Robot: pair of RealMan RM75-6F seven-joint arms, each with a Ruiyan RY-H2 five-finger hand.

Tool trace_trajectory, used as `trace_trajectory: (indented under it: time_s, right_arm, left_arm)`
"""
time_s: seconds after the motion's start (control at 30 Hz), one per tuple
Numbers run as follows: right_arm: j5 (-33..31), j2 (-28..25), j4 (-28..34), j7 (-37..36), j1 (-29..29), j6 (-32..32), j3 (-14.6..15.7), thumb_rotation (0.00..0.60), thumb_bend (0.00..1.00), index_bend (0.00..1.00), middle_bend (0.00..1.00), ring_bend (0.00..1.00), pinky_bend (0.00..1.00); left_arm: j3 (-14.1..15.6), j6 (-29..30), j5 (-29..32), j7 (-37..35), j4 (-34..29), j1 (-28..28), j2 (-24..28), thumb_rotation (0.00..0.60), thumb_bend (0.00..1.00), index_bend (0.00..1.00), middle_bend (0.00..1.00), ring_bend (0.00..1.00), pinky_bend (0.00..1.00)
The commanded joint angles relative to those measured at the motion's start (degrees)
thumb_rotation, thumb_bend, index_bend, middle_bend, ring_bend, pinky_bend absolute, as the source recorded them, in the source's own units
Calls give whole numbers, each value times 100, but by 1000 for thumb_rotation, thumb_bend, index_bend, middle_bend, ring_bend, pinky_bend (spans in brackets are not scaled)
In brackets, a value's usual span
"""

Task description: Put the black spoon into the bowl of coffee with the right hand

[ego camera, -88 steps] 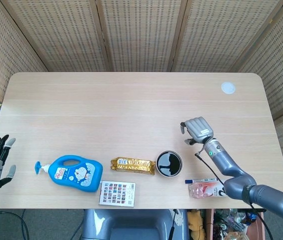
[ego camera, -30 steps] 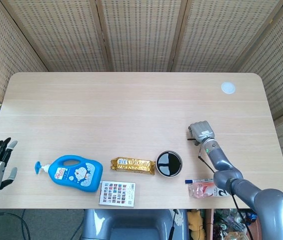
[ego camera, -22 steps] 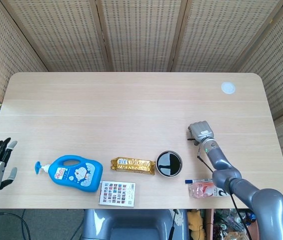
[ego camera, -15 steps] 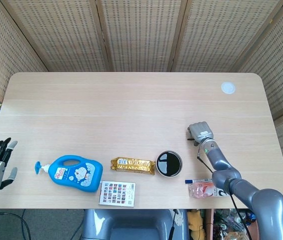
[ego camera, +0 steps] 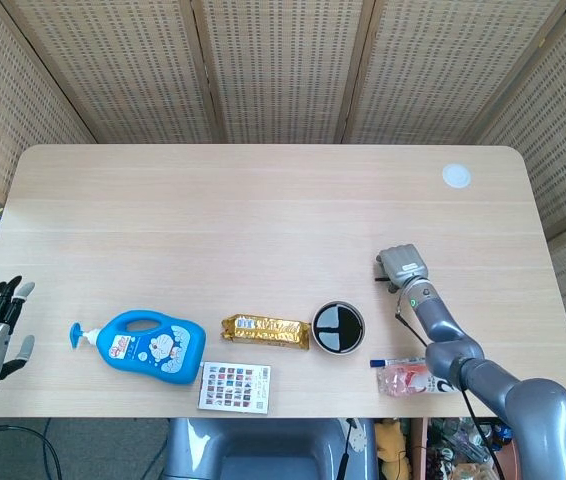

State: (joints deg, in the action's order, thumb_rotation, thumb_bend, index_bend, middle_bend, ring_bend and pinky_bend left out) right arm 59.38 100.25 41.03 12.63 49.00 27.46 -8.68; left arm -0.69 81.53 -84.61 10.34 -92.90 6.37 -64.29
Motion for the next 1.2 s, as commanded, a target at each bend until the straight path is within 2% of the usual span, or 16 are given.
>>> trace_trajectory:
  time_s: [0.03, 0.57, 0.97, 1.2]
  right_arm:
    - [6, -5, -5, -3, -9, -1, 4, 600, 496, 567, 951, 962, 1000]
    - [-12, 21, 13, 34, -21, -7, -4, 600, 499, 583, 951, 962, 1000]
    - [-71, 4, 83, 43, -6, -27, -44, 600, 614, 654, 951, 962, 1000]
    - [-72, -244, 446, -186, -29, 83, -197, 600, 637, 672, 951, 962, 1000]
  left_arm:
    - [-3, -4, -4, 6, -5, 7, -2, 600, 463, 0, 0, 0, 0]
    - [13, 14, 1, -11, 9, -16, -6, 600, 463, 0, 0, 0, 0]
    - [19, 1, 14, -86, 93, -26, -38, 600, 462, 0, 0, 0, 0]
    - [13, -8, 16, -109, 120, -19, -44, 600, 463, 0, 0, 0, 0]
